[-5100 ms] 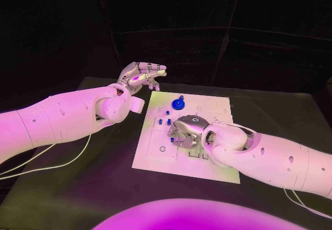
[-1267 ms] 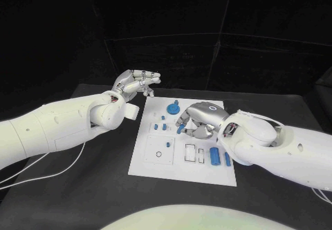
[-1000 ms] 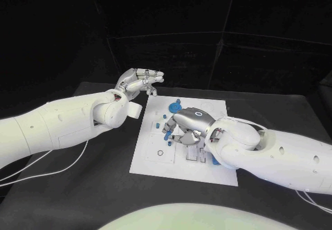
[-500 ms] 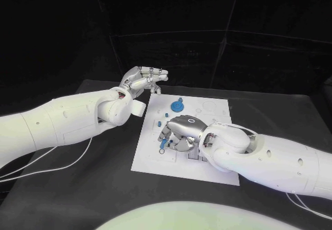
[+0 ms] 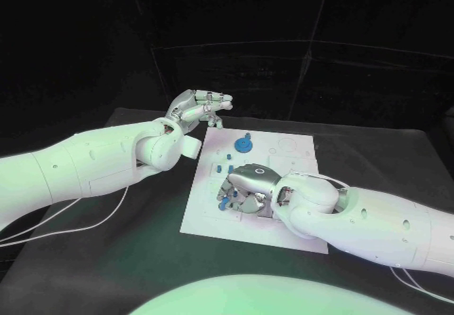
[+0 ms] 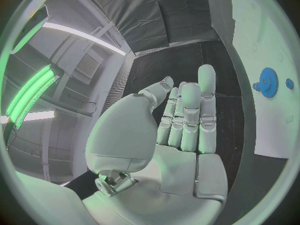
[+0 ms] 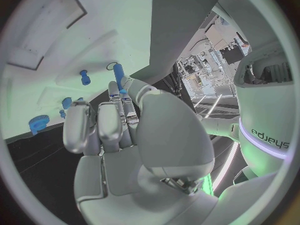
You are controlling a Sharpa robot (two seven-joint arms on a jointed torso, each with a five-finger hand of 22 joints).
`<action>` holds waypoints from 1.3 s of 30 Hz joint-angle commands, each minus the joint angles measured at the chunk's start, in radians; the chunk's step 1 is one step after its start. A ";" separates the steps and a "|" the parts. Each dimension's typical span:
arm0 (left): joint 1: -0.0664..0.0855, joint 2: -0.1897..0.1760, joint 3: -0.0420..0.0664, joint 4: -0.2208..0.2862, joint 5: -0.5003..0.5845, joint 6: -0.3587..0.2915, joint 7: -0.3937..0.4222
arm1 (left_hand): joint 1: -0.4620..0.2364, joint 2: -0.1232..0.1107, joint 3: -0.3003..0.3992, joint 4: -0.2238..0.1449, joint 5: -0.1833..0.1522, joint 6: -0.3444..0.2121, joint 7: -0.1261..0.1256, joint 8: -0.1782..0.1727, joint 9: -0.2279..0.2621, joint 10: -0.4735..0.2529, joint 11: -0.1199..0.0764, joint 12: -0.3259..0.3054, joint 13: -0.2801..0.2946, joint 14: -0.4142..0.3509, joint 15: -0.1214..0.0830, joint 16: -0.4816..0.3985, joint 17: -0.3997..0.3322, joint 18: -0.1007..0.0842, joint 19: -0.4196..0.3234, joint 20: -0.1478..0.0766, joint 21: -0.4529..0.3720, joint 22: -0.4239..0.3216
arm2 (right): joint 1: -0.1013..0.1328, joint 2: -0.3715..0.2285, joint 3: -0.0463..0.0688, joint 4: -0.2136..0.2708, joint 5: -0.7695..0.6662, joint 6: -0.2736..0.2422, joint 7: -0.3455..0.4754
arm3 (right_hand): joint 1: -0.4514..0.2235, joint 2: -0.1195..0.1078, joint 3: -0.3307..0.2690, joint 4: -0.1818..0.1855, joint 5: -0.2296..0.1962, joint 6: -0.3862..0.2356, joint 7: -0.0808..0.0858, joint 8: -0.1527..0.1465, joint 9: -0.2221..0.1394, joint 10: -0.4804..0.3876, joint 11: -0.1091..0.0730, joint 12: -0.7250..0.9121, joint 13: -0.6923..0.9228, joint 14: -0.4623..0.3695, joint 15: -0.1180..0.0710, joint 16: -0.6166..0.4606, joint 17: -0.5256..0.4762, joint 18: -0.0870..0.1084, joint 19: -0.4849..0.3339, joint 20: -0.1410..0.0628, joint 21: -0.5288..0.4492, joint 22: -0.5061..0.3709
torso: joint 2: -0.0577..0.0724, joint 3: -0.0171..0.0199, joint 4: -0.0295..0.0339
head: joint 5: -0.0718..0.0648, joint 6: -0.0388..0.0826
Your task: Assemble the parts on the task board
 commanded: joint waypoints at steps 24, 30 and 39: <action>0.002 -0.003 0.001 0.002 0.003 0.012 0.003 | -0.002 0.005 -0.007 0.000 0.000 0.000 0.000 0.004 0.001 -0.004 -0.001 0.005 0.002 -0.008 0.000 -0.006 -0.001 0.014 -0.004 -0.001 -0.006 -0.002 | -0.004 0.027 -0.004 -0.025 -0.077 0.026 -0.070 | -0.010 0.000 0.012 -0.002 0.004 0.004 0.003 -0.002 -0.001 0.006 0.003 -0.006 0.002 0.008 -0.003 0.002 -0.003 -0.015 -0.002 0.006 0.001 -0.003 | 0.000 -0.0009 0.0004 | 0.007 -0.005; 0.002 -0.003 0.001 0.003 0.003 0.012 0.003 | -0.002 0.005 -0.007 0.000 0.000 0.000 0.000 0.004 0.001 -0.004 -0.001 0.005 0.002 -0.008 0.000 -0.006 -0.001 0.014 -0.004 -0.001 -0.006 -0.002 | -0.004 0.040 -0.004 -0.027 -0.084 0.082 -0.082 | -0.025 -0.006 0.011 -0.002 -0.001 0.003 0.003 -0.003 -0.001 0.007 0.003 -0.010 0.002 0.006 -0.003 -0.001 -0.009 -0.014 -0.005 0.007 -0.001 -0.006 | 0.000 -0.0015 0.0000 | 0.007 -0.007; 0.002 -0.003 0.001 0.004 0.003 0.012 0.002 | -0.002 0.005 -0.007 0.000 0.000 0.000 0.000 0.004 0.001 -0.004 -0.001 0.005 0.002 -0.008 0.000 -0.006 -0.001 0.014 -0.004 -0.001 -0.006 -0.002 | -0.004 0.047 -0.006 -0.021 -0.085 0.061 -0.079 | -0.051 -0.020 0.007 0.001 0.009 -0.012 0.007 -0.011 -0.003 -0.006 0.008 -0.025 -0.001 0.005 0.001 -0.003 -0.014 -0.013 -0.009 0.009 -0.004 -0.010 | 0.000 -0.0003 0.0012 | 0.007 -0.007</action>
